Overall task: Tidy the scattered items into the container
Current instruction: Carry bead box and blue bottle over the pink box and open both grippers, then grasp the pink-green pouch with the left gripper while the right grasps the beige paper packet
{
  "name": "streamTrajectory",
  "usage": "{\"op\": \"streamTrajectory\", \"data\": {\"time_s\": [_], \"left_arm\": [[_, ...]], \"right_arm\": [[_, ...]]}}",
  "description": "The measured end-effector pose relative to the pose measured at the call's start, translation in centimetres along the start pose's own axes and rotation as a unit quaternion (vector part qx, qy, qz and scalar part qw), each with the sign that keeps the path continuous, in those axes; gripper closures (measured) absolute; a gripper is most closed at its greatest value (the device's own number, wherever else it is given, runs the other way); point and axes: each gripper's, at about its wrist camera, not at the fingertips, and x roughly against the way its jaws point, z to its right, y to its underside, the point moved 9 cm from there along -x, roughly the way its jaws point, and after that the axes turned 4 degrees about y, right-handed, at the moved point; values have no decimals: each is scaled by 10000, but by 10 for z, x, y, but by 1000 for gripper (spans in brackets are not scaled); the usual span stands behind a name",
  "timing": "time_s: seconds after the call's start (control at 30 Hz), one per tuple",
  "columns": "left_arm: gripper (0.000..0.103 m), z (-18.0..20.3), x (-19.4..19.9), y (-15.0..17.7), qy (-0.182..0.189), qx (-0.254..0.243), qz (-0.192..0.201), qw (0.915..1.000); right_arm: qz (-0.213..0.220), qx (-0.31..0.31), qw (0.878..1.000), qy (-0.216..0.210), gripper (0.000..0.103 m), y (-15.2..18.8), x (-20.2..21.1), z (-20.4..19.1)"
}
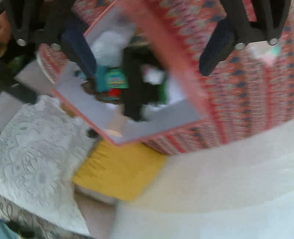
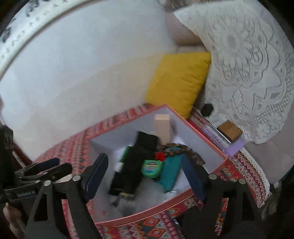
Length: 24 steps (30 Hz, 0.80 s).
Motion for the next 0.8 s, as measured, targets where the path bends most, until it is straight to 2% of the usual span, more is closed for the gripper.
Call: {"op": "streamTrajectory", "data": {"time_s": [0.07, 0.13, 0.3, 0.4, 0.5, 0.63, 0.8], "left_arm": [[6, -45, 28, 17, -438, 84, 107, 9989], [6, -88, 50, 39, -774, 218, 110, 9967], [6, -194, 90, 108, -1387, 786, -88, 9872], [6, -246, 107, 144, -1648, 1072, -206, 9803], [6, -265, 94, 165, -1710, 973, -357, 9798], [6, -284, 62, 186, -1833, 674, -695, 9783], [6, -310, 16, 195, -1669, 869, -998, 9771]], "right_arm": [[164, 161, 9996, -177, 7, 4, 21, -29], [263, 431, 9980, -390, 4, 12, 38, -66], [75, 1201, 9890, -863, 1, 58, 42, -165], [-305, 1758, 9758, -1261, 1, 107, 12, -233], [-635, 2166, 9617, -1556, 1, 148, -27, -280], [-1054, 2558, 9519, -1317, 1, 185, -100, -320], [-1789, 2578, 9433, -1087, 1, 208, -202, -344]]}}
